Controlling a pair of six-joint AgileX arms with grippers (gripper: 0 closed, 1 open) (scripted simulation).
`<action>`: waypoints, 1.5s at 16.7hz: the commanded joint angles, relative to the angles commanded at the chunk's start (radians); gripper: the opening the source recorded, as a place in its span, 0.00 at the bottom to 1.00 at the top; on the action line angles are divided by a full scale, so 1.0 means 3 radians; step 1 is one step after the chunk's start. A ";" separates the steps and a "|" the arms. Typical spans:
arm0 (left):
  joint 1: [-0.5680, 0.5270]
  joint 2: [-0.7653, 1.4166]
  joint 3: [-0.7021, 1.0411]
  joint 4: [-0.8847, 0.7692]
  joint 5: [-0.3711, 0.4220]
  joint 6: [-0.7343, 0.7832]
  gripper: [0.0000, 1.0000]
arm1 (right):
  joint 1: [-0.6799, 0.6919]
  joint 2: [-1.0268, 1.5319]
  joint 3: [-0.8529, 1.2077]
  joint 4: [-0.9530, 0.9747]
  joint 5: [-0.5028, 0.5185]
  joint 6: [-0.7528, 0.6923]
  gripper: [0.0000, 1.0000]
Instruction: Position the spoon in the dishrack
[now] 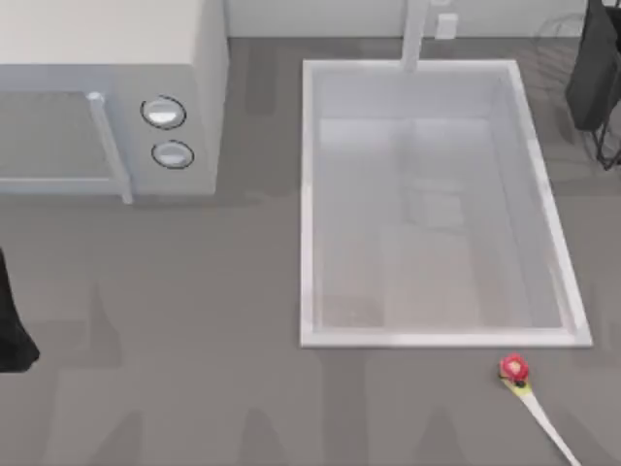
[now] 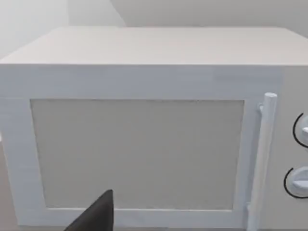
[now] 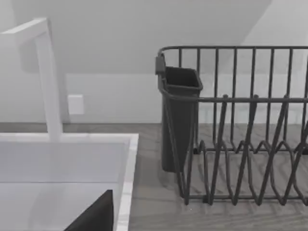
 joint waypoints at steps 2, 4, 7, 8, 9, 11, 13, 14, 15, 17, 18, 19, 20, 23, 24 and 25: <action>0.0000 0.0000 0.0000 0.0000 0.0000 0.0000 1.00 | 0.0002 0.0004 0.0004 -0.0004 0.0000 0.0001 1.00; 0.0000 0.0000 0.0000 0.0000 0.0000 0.0000 1.00 | 0.0063 0.0113 0.0103 -0.0107 -0.0006 0.0015 1.00; 0.0000 0.0000 0.0000 0.0000 0.0000 0.0000 1.00 | 0.0261 0.0539 0.0447 -0.0475 -0.0012 0.0065 1.00; 0.0000 0.0000 0.0000 0.0000 0.0000 0.0000 1.00 | 0.0348 0.0754 0.0599 -0.0643 -0.0012 0.0086 1.00; 0.0000 0.0000 0.0000 0.0000 0.0000 0.0000 1.00 | 0.0441 0.1006 0.0762 -0.0830 -0.0011 0.0109 1.00; 0.0000 0.0000 0.0000 0.0000 0.0000 0.0000 1.00 | 0.0642 0.1602 0.1109 -0.1242 -0.0007 0.0156 1.00; 0.0000 0.0000 0.0000 0.0000 0.0000 0.0000 1.00 | 0.0855 0.2269 0.1464 -0.1682 -0.0002 0.0204 1.00; 0.0000 0.0000 0.0000 0.0000 0.0000 0.0000 1.00 | 0.0961 0.2603 0.1641 -0.1903 0.0001 0.0229 1.00; 0.0000 0.0000 0.0000 0.0000 0.0000 0.0000 1.00 | 0.1066 0.2920 0.1814 -0.2118 0.0003 0.0253 1.00; 0.0000 0.0000 0.0000 0.0000 0.0000 0.0000 1.00 | 0.1265 0.3483 0.2148 -0.2521 0.0005 0.0301 1.00; 0.0000 0.0000 0.0000 0.0000 0.0000 0.0000 1.00 | 0.1358 0.3725 0.2306 -0.2705 0.0005 0.0323 1.00; 0.0000 0.0000 0.0000 0.0000 0.0000 0.0000 1.00 | 0.1444 0.3945 0.2457 -0.2875 0.0005 0.0345 1.00; 0.0000 0.0000 0.0000 0.0000 0.0000 0.0000 1.00 | 0.1522 0.4147 0.2597 -0.3026 0.0005 0.0364 1.00; 0.0000 0.0000 0.0000 0.0000 0.0000 0.0000 1.00 | 0.1699 0.4619 0.2926 -0.3355 0.0004 0.0408 1.00; 0.0000 0.0000 0.0000 0.0000 0.0000 0.0000 1.00 | 0.1737 0.4714 0.2997 -0.3422 0.0004 0.0417 1.00; 0.0000 0.0000 0.0000 0.0000 0.0000 0.0000 1.00 | 0.1762 0.4774 0.3045 -0.3465 0.0004 0.0423 1.00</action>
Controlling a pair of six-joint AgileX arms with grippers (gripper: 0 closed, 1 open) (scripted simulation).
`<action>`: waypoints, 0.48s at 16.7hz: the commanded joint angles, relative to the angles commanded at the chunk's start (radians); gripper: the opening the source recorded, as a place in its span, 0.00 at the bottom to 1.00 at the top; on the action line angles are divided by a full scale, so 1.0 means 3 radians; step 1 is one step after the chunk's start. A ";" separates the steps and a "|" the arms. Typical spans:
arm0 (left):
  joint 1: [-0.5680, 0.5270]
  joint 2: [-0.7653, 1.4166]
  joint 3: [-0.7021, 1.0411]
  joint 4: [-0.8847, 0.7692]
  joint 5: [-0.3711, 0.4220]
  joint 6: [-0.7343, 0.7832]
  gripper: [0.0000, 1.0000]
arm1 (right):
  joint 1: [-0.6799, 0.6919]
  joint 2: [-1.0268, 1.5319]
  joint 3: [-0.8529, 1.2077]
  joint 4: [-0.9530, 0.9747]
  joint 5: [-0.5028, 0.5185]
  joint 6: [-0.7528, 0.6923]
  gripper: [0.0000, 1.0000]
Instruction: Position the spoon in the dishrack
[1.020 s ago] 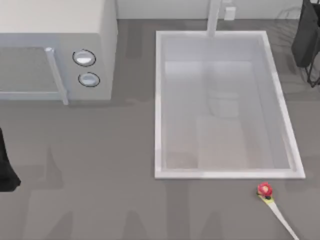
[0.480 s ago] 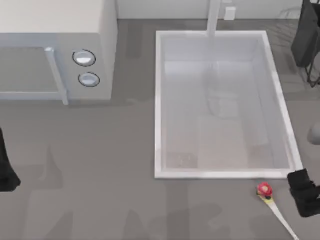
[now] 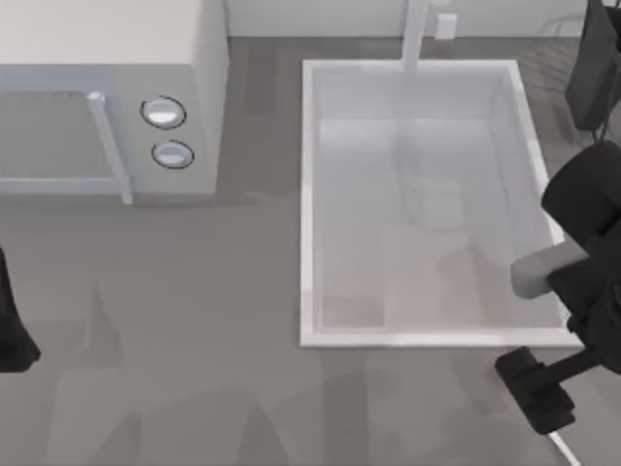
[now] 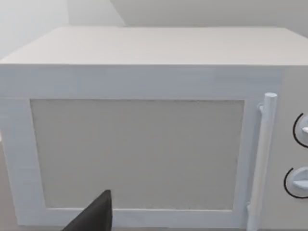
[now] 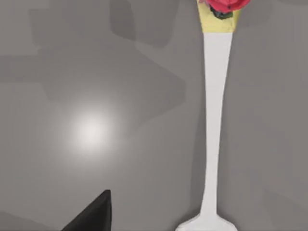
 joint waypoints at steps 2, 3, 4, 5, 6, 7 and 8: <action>0.0000 0.0000 0.0000 0.0000 0.0000 0.0000 1.00 | 0.0012 0.0026 0.0024 -0.0022 0.0000 0.0003 1.00; 0.0000 0.0000 0.0000 0.0000 0.0000 0.0000 1.00 | 0.0012 0.0026 0.0024 -0.0022 0.0000 0.0003 1.00; 0.0000 0.0000 0.0000 0.0000 0.0000 0.0000 1.00 | 0.0012 0.0026 0.0024 -0.0022 0.0000 0.0003 1.00; 0.0000 0.0000 0.0000 0.0000 0.0000 0.0000 1.00 | -0.0003 0.0014 0.0013 -0.0014 0.0000 0.0000 1.00; 0.0000 0.0000 0.0000 0.0000 0.0000 0.0000 1.00 | -0.0002 0.0019 0.0007 -0.0006 0.0000 0.0000 1.00; 0.0000 0.0000 0.0000 0.0000 0.0000 0.0000 1.00 | 0.0000 0.0042 -0.0020 0.0035 0.0000 -0.0002 1.00; 0.0000 0.0000 0.0000 0.0000 0.0000 0.0000 1.00 | 0.0002 0.0081 -0.0065 0.0110 0.0000 -0.0002 1.00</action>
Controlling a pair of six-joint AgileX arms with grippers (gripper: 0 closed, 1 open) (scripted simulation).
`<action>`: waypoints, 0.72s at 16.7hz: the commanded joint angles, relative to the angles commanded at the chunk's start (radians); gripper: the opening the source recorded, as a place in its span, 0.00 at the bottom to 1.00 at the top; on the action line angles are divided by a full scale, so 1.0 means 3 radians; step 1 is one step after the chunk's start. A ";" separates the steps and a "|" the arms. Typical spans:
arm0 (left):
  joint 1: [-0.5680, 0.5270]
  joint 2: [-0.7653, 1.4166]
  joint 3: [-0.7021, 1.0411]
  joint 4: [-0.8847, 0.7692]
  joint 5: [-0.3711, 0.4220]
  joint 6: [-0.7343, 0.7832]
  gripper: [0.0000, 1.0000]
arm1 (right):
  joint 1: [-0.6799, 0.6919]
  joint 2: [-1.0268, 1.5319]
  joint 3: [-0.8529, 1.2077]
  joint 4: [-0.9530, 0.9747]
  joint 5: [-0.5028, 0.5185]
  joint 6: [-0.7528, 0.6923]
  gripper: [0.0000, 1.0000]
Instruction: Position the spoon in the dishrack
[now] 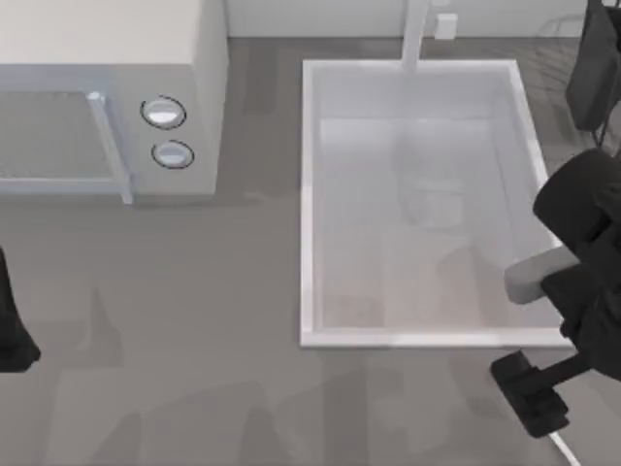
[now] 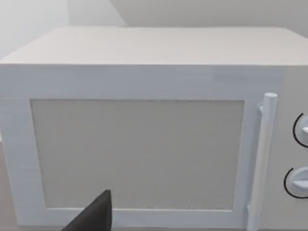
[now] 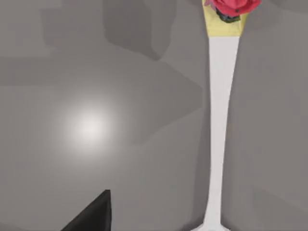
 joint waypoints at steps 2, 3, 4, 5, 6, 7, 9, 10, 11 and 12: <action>0.0000 0.0000 0.0000 0.0000 0.0000 0.0000 1.00 | 0.0005 0.0120 -0.0134 0.0255 0.0000 0.0003 1.00; 0.0000 0.0000 0.0000 0.0000 0.0000 0.0000 1.00 | 0.0007 0.0199 -0.0219 0.0431 0.0000 0.0006 1.00; 0.0000 0.0000 0.0000 0.0000 0.0000 0.0000 1.00 | 0.0009 0.0284 -0.0311 0.0622 0.0000 0.0009 1.00; 0.0000 0.0000 0.0000 0.0000 0.0000 0.0000 1.00 | 0.0011 0.0372 -0.0407 0.0812 0.0000 0.0013 1.00; 0.0000 0.0000 0.0000 0.0000 0.0000 0.0000 1.00 | 0.0012 0.0455 -0.0497 0.0991 0.0000 0.0017 1.00; 0.0000 0.0000 0.0000 0.0000 0.0000 0.0000 1.00 | 0.0014 0.0528 -0.0578 0.1145 0.0000 0.0020 1.00; 0.0000 0.0000 0.0000 0.0000 0.0000 0.0000 1.00 | 0.0019 0.0637 -0.0691 0.1348 0.0000 0.0025 1.00; 0.0000 0.0000 0.0000 0.0000 0.0000 0.0000 1.00 | 0.0020 0.0664 -0.0719 0.1397 0.0000 0.0027 1.00; 0.0000 0.0000 0.0000 0.0000 0.0000 0.0000 1.00 | 0.0020 0.0671 -0.0727 0.1410 0.0000 0.0027 1.00; 0.0000 0.0000 0.0000 0.0000 0.0000 0.0000 1.00 | 0.0020 0.0671 -0.0727 0.1410 0.0000 0.0027 1.00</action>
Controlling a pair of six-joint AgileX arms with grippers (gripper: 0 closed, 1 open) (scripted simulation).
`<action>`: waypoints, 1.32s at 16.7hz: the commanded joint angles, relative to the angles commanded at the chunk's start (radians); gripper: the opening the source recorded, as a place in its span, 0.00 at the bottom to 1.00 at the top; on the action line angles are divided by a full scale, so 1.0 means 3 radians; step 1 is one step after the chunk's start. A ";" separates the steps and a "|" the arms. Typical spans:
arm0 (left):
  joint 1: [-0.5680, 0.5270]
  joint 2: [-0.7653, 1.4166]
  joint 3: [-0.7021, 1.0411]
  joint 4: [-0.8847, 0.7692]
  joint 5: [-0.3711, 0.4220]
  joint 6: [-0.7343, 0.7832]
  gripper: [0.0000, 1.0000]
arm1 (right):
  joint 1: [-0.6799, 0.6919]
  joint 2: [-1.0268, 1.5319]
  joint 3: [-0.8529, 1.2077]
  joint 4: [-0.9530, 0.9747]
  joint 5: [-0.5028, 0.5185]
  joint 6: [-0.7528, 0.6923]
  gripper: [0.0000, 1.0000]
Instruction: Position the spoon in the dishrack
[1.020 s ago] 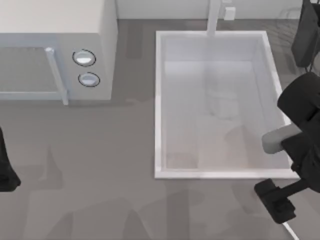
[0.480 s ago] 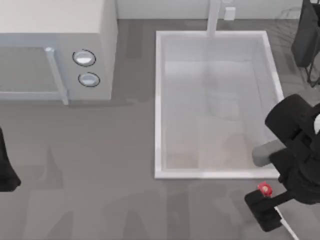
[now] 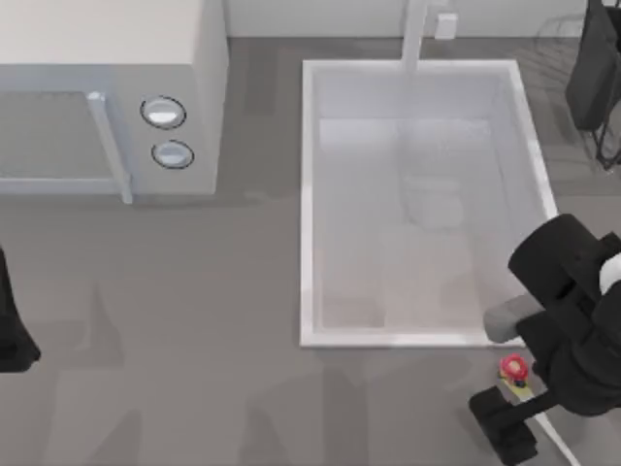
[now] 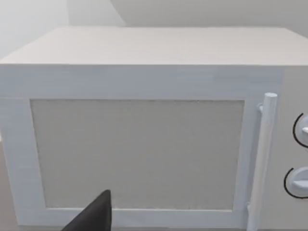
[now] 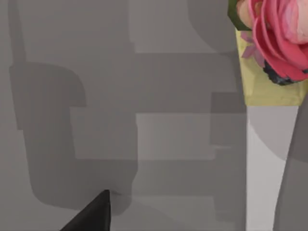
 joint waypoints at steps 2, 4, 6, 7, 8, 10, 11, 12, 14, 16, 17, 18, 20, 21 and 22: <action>0.0000 0.0000 0.0000 0.0000 0.0000 0.0000 1.00 | 0.0000 0.0000 0.0000 0.0000 0.0000 0.0000 1.00; 0.0000 0.0000 0.0000 0.0000 0.0000 0.0000 1.00 | 0.0000 0.0000 0.0000 0.0000 0.0000 0.0000 0.85; 0.0000 0.0000 0.0000 0.0000 0.0000 0.0000 1.00 | 0.0000 0.0000 0.0000 0.0000 0.0000 0.0000 0.70; 0.0000 0.0000 0.0000 0.0000 0.0000 0.0000 1.00 | 0.0000 0.0000 0.0000 0.0000 0.0000 0.0000 0.62; 0.0000 0.0000 0.0000 0.0000 0.0000 0.0000 1.00 | 0.0000 0.0000 0.0000 0.0000 0.0000 0.0000 0.55; 0.0000 0.0000 0.0000 0.0000 0.0000 0.0000 1.00 | 0.0000 0.0000 0.0000 0.0000 0.0000 0.0000 0.40; 0.0000 0.0000 0.0000 0.0000 0.0000 0.0000 1.00 | 0.0000 0.0000 0.0000 0.0000 0.0000 0.0000 0.32; 0.0000 0.0000 0.0000 0.0000 0.0000 0.0000 1.00 | 0.0000 0.0000 0.0000 0.0000 0.0000 0.0000 0.25; 0.0000 0.0000 0.0000 0.0000 0.0000 0.0000 1.00 | 0.0000 0.0000 0.0000 0.0000 0.0000 0.0000 0.10; 0.0000 0.0000 0.0000 0.0000 0.0000 0.0000 1.00 | 0.0000 0.0000 0.0000 0.0000 0.0000 0.0000 0.00; 0.0000 0.0000 0.0000 0.0000 0.0000 0.0000 1.00 | 0.0000 0.0000 0.0000 0.0000 0.0000 0.0000 0.00; 0.0000 0.0000 0.0000 0.0000 0.0000 0.0000 1.00 | 0.0000 0.0000 0.0000 0.0000 0.0000 0.0000 0.00; 0.0000 0.0000 0.0000 0.0000 0.0000 0.0000 1.00 | 0.0000 0.0000 0.0000 0.0000 0.0000 0.0000 0.00; 0.0000 0.0000 0.0000 0.0000 0.0000 0.0000 1.00 | 0.0000 0.0000 0.0000 0.0000 0.0000 0.0000 0.00; 0.0000 0.0000 0.0000 0.0000 0.0000 0.0000 1.00 | 0.0000 0.0000 0.0000 0.0000 0.0000 0.0000 0.00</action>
